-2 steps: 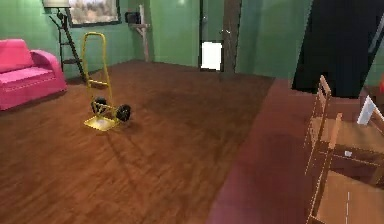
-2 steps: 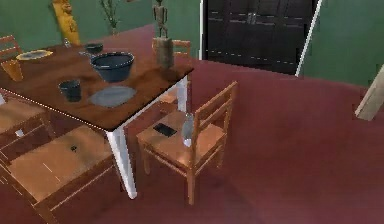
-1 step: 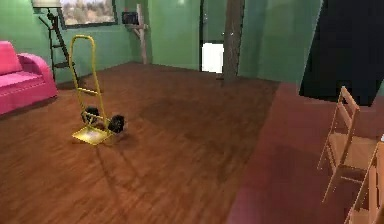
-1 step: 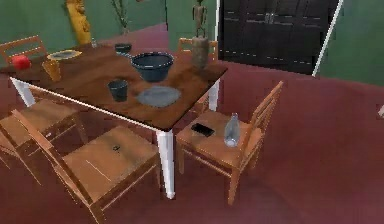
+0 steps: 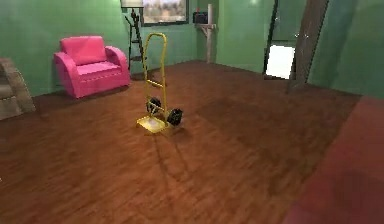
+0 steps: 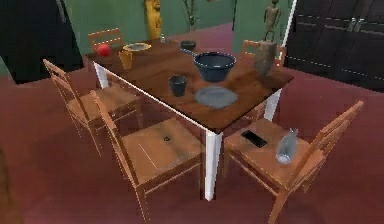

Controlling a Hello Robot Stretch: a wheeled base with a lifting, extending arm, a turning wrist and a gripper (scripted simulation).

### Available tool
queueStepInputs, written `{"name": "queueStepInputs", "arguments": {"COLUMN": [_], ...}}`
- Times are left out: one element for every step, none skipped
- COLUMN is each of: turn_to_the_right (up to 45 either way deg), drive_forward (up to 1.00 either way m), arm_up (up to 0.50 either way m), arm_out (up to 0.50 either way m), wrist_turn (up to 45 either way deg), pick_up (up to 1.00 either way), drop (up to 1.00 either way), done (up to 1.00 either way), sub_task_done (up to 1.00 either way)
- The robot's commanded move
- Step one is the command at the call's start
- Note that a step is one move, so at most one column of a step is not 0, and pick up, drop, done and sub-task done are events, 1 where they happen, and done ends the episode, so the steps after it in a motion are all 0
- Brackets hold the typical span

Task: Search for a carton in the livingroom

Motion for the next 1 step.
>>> {"name": "queueStepInputs", "arguments": {"turn_to_the_right": [0.0], "drive_forward": [0.1], "arm_up": [0.0], "arm_out": [0.0], "wrist_turn": [0.0], "pick_up": [0.0], "drop": [0.0], "done": [0.0], "sub_task_done": [0.0]}}
